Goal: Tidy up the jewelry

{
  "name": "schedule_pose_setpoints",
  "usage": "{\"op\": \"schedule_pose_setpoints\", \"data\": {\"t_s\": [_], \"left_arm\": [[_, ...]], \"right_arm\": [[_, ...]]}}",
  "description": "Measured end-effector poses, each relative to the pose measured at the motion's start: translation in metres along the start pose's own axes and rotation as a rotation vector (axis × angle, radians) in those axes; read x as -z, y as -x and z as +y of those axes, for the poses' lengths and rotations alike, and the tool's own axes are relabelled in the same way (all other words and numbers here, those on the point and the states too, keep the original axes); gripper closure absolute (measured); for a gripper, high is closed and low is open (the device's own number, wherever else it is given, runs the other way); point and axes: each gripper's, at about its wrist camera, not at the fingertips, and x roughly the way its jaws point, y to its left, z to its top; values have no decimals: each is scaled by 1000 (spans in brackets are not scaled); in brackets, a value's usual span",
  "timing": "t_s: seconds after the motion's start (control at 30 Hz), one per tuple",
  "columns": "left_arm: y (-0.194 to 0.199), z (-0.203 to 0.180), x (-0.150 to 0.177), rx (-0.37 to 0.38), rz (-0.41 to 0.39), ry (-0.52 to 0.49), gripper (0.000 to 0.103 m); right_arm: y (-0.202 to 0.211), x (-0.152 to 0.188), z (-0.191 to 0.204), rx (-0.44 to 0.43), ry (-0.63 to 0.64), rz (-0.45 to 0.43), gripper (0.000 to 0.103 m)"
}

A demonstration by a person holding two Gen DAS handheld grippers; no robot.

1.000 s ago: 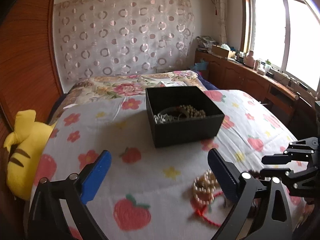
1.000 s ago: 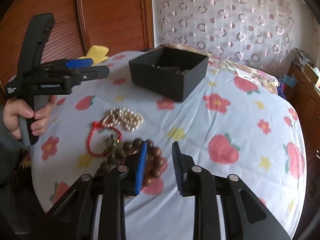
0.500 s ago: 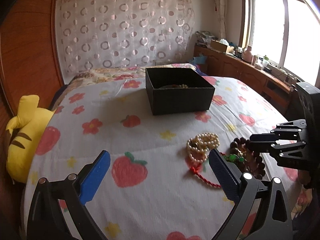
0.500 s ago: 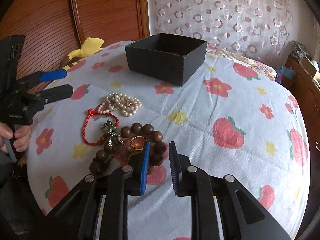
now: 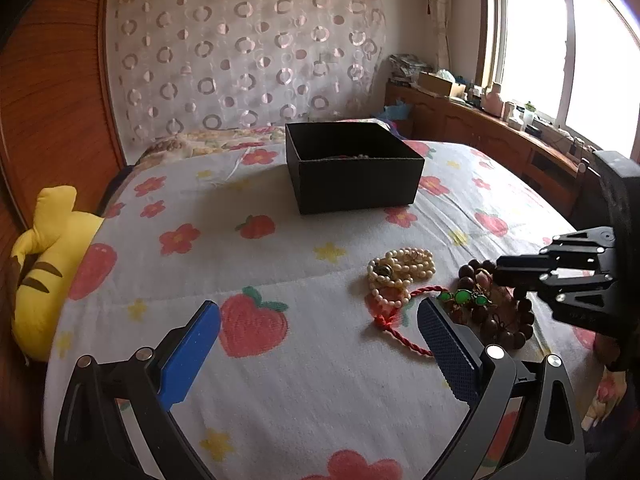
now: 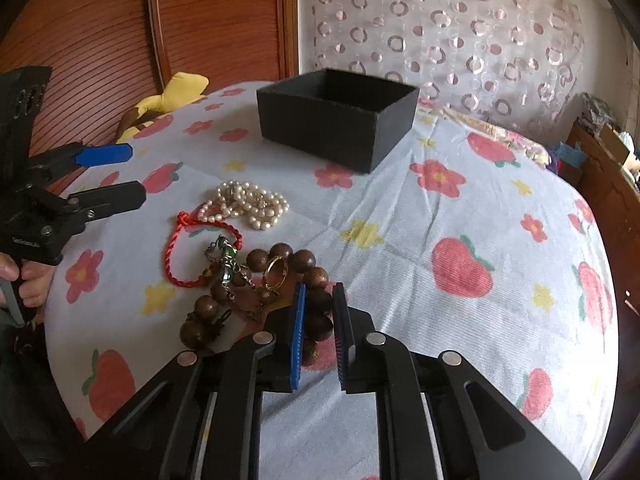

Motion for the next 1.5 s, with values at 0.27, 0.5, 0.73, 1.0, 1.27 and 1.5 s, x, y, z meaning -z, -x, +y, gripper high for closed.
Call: {"op": "schedule_pose_setpoints", "data": {"t_s": [0.27,0.5,0.73,1.0,1.27,1.5], "left_arm": [[-1,-1,1,-1,5,-7,8],[-1,-1,1,-4,7,-11,8],[-2,-2,0,0,7,-20,8],[-5,-16,1,74,42,-57,26],[-22,-24,-1,79,111,-84,57],[-30,-24,-2,90,154,-89,94]], "right_arm": [[43,-20,4,-19,10,-141,88],[75,-36,11,-22,33,-243,88],[101,-42,5,15,27,-321,88],[97,-31,-1,51,16,-309,88],[84,-16,-7,47,-26,-281,88],[82,-13,-8,42,-23,-282,88]]}}
